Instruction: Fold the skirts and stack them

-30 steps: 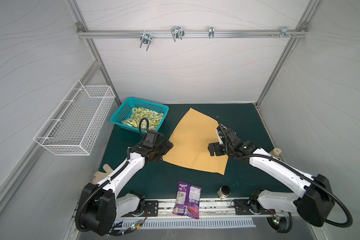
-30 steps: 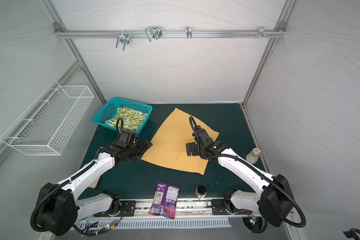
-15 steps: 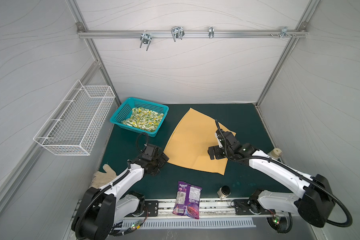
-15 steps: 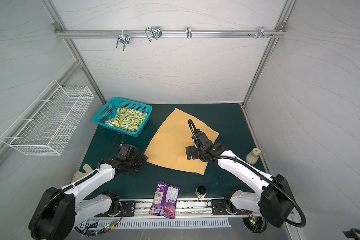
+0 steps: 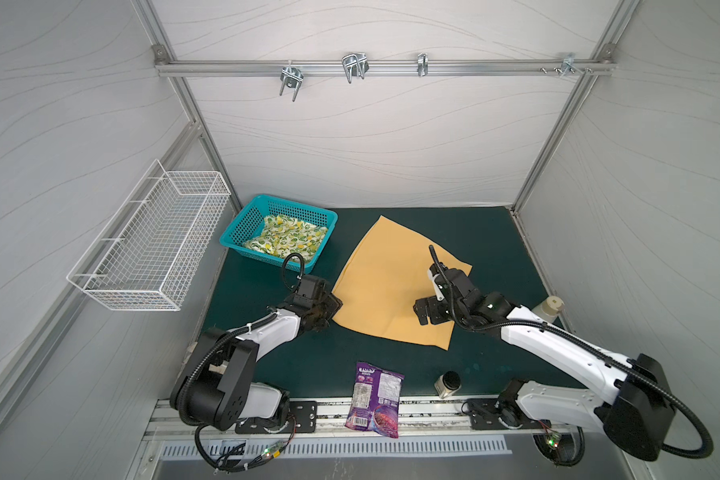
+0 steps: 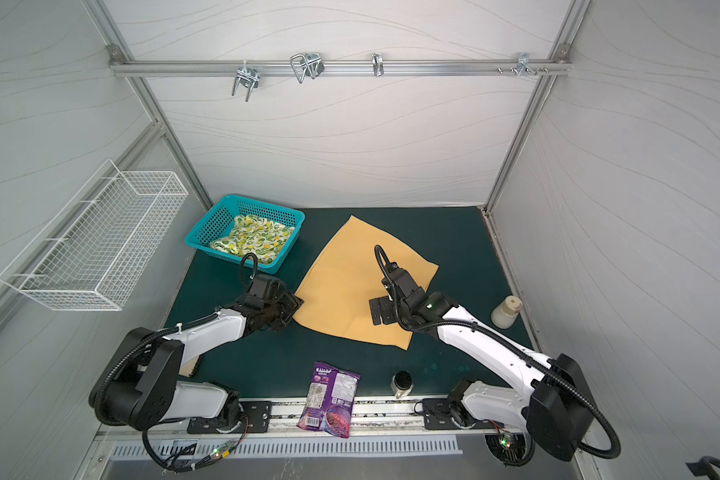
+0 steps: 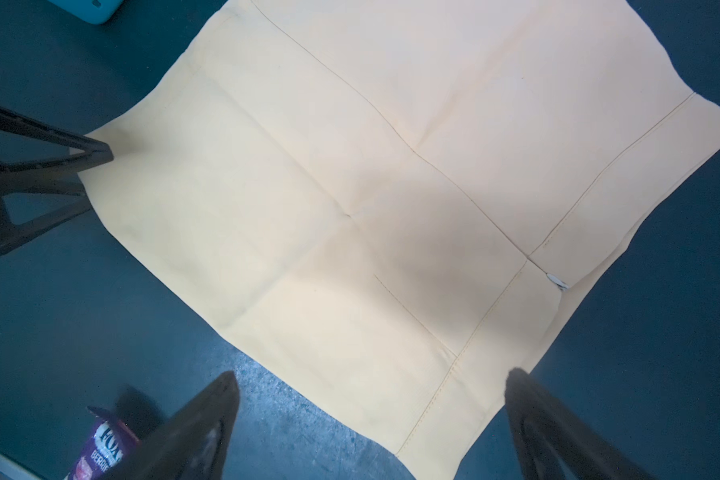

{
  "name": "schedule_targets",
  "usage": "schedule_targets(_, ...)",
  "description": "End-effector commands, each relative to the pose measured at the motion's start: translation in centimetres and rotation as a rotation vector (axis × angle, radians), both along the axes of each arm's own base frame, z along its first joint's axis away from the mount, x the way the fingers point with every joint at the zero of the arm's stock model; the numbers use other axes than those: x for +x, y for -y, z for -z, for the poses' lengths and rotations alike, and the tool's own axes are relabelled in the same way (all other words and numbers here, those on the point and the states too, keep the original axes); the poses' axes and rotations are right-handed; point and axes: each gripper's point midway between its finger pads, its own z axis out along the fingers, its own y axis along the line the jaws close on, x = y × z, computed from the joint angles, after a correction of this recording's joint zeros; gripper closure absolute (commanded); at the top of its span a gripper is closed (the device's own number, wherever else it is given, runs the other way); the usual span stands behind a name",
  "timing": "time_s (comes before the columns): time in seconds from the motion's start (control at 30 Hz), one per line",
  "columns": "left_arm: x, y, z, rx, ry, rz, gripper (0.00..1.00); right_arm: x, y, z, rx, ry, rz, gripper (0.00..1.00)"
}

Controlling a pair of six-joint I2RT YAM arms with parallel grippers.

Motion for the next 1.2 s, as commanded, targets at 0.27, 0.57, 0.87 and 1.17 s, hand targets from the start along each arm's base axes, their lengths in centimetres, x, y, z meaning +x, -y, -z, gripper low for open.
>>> schedule_targets(0.27,-4.6,-1.8,3.4,0.074,-0.152,0.005,0.51,-0.3,-0.4,0.0,0.022,0.007,0.001,0.01)
schedule_targets(0.57,-5.5,-2.6,3.1,0.09,-0.133,-0.014,0.52,-0.4,-0.9,0.7,0.023,-0.013,-0.01,0.01)
schedule_targets(0.87,-5.9,-2.5,4.9,0.098,-0.167,0.01,0.74,-0.8,-0.9,1.1,0.021,-0.023,-0.015,0.01)
schedule_targets(1.17,-6.3,-1.9,5.9,0.07,-0.187,0.035,0.91,-0.9,-1.0,1.5,0.015,-0.027,-0.025,0.01)
